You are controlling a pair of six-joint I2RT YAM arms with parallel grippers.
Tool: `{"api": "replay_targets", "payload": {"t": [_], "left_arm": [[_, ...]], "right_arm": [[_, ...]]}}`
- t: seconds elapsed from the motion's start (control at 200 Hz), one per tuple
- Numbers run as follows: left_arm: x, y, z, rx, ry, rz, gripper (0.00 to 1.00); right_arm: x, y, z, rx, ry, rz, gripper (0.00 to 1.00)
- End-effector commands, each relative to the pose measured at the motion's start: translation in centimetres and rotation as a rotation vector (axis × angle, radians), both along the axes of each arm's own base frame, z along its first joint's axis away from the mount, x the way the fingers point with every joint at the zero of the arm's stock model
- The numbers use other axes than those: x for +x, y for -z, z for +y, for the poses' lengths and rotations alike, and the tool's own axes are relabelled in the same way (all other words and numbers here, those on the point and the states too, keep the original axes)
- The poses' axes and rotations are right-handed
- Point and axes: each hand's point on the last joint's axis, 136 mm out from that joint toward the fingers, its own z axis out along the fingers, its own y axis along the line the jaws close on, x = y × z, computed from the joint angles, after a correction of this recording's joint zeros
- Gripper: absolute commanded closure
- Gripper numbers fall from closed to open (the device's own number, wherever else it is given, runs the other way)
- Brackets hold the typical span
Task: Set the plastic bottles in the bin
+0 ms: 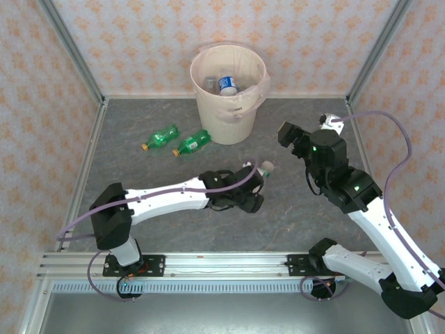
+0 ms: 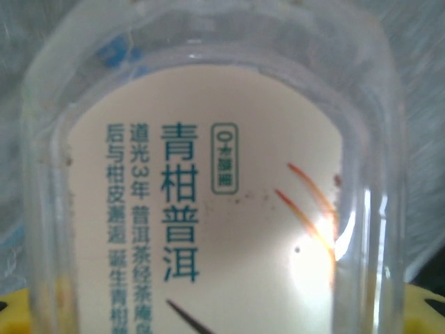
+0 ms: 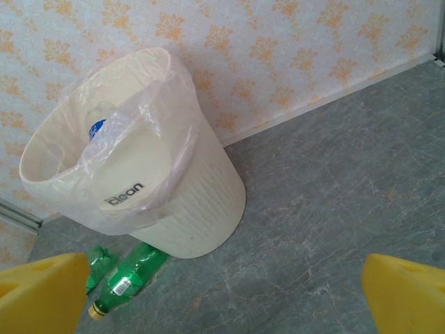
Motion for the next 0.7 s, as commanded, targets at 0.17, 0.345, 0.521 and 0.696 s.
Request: {"api": "replay_targets", "payload": {"t": [0.17,0.345,0.521,0.696], "left_arm": [[6.6,-12.6,1.1,-0.197,-0.155,-0.139,0.44],[11.9,-18.5,3.2,-0.231,-0.283,-0.277,0.45],[16.5,-23.4,5.2,-0.278,-0.403,-0.418,0.45],[20.1,-27.0,6.6,-0.345,-0.493,-0.516,0.46]], "right_arm": [[-0.1,-2.0,-0.8,0.006,0.037,-0.064,0.0],[-0.2,-2.3,-0.8,0.013,0.033,-0.08,0.0],[-0.2,-2.4,-0.7,0.014,0.024,-0.082,0.0],[-0.3,-3.2,-0.6,0.028,0.014,-0.103,0.0]]}}
